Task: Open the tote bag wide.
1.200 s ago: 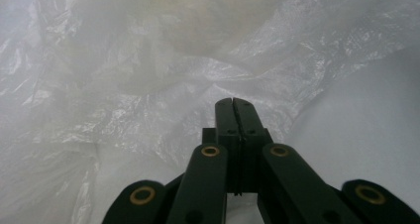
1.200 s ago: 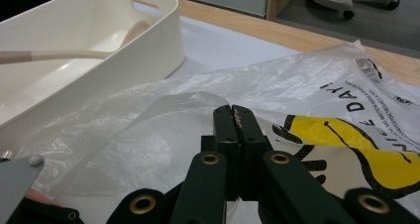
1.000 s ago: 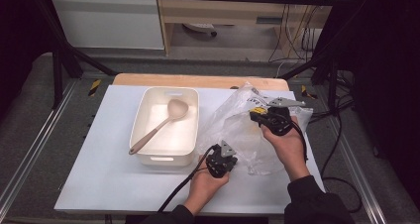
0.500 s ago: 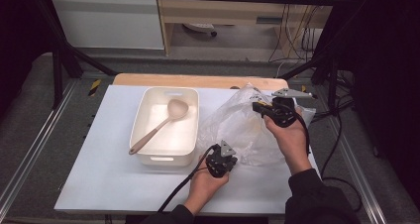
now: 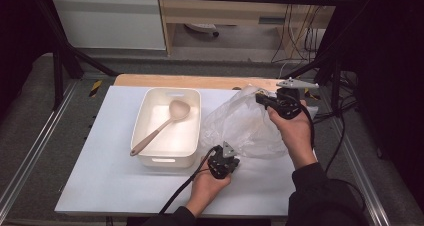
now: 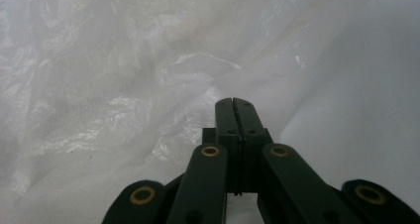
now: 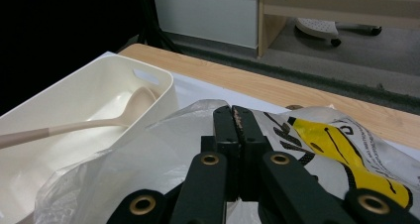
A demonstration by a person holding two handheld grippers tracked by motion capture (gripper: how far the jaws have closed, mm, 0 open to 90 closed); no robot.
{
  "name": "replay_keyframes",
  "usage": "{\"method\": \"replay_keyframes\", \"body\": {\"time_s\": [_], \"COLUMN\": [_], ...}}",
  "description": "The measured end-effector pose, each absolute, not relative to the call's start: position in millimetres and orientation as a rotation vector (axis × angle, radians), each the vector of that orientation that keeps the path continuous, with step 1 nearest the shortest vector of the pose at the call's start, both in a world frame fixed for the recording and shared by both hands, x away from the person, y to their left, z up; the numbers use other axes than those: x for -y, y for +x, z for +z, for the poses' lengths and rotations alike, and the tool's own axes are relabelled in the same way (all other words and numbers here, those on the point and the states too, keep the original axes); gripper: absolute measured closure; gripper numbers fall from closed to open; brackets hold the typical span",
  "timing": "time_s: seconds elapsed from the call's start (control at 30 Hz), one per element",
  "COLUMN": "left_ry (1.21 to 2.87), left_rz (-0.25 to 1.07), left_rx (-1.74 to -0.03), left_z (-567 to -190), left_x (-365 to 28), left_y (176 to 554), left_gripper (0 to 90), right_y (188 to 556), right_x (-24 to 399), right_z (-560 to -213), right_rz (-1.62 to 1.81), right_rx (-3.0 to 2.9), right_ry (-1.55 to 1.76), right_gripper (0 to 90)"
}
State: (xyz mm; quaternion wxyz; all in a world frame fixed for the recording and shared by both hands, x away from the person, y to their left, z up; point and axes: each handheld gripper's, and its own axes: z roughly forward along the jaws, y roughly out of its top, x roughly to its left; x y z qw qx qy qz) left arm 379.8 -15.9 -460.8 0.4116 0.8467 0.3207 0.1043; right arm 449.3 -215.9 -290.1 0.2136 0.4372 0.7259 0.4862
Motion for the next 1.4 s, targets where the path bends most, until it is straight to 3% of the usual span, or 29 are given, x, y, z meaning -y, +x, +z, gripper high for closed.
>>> {"method": "replay_keyframes", "body": {"time_s": [0.7, 1.4], "left_ry": [2.140, 2.149], "left_rz": [0.276, 0.307], "left_rx": [-0.798, -0.783], "left_z": [-460, -460], "left_x": [16, 18], "left_y": [380, 377], "left_gripper": [90.0, 90.0], "right_y": [462, 460], "right_x": [218, 217], "right_z": [-264, -275], "right_rz": [1.328, 1.315], "right_rx": [-2.001, -2.038], "right_ry": [1.197, 1.204], "right_gripper": [90.0, 90.0]}}
